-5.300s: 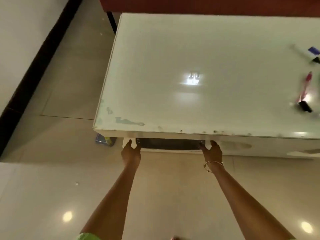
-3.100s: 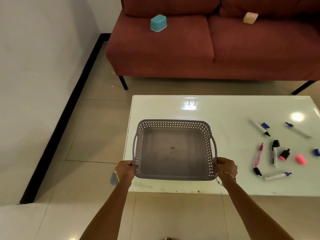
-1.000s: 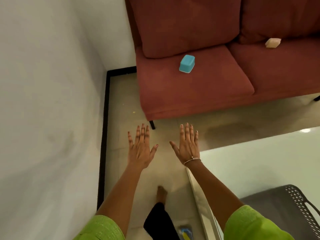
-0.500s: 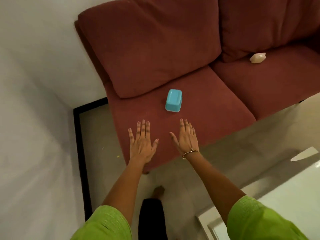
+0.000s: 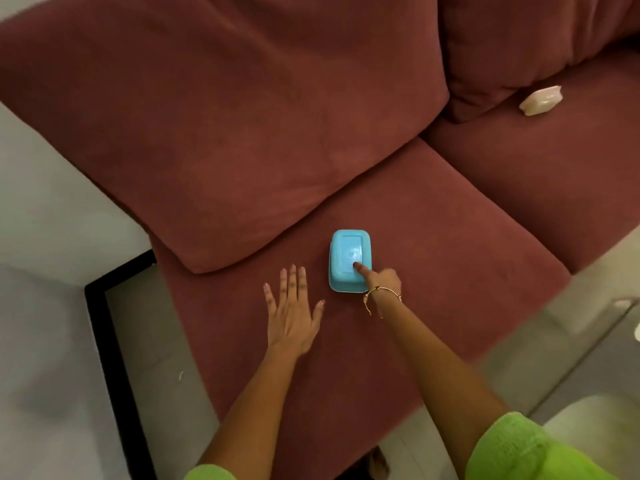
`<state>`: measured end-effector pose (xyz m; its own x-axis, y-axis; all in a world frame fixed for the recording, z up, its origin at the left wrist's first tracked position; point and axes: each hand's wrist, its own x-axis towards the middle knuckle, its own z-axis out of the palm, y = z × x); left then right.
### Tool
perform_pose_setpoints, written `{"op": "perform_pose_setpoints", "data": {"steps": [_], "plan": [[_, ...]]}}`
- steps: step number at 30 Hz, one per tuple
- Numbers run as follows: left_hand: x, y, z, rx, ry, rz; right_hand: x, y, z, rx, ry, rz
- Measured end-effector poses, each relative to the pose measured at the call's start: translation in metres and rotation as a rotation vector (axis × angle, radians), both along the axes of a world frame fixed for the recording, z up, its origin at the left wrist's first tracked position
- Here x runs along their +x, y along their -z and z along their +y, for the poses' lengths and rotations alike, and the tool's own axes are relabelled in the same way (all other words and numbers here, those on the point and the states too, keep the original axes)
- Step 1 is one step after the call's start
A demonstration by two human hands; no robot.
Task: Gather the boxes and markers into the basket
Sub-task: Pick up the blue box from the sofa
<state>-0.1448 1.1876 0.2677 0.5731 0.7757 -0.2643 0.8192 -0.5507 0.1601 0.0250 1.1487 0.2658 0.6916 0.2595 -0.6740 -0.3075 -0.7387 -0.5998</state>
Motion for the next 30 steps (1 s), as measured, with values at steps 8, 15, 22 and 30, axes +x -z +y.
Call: {"op": "perform_pose_setpoints", "data": {"steps": [8, 15, 22, 30], "plan": [[0.004, 0.010, 0.007, -0.056, 0.002, 0.028, 0.011, 0.001, 0.016, -0.043, 0.048, 0.177], [0.001, 0.021, 0.012, -0.132, -0.001, 0.085, -0.005, 0.007, 0.035, -0.145, -0.031, 0.125], [-0.010, 0.023, 0.014, -0.115, -0.055, 0.080, -0.010, 0.000, 0.051, -0.152, -0.106, 0.055], [-0.013, 0.025, 0.021, -0.102, -0.086, 0.072, -0.006, 0.002, 0.059, -0.212, -0.089, 0.073]]}}
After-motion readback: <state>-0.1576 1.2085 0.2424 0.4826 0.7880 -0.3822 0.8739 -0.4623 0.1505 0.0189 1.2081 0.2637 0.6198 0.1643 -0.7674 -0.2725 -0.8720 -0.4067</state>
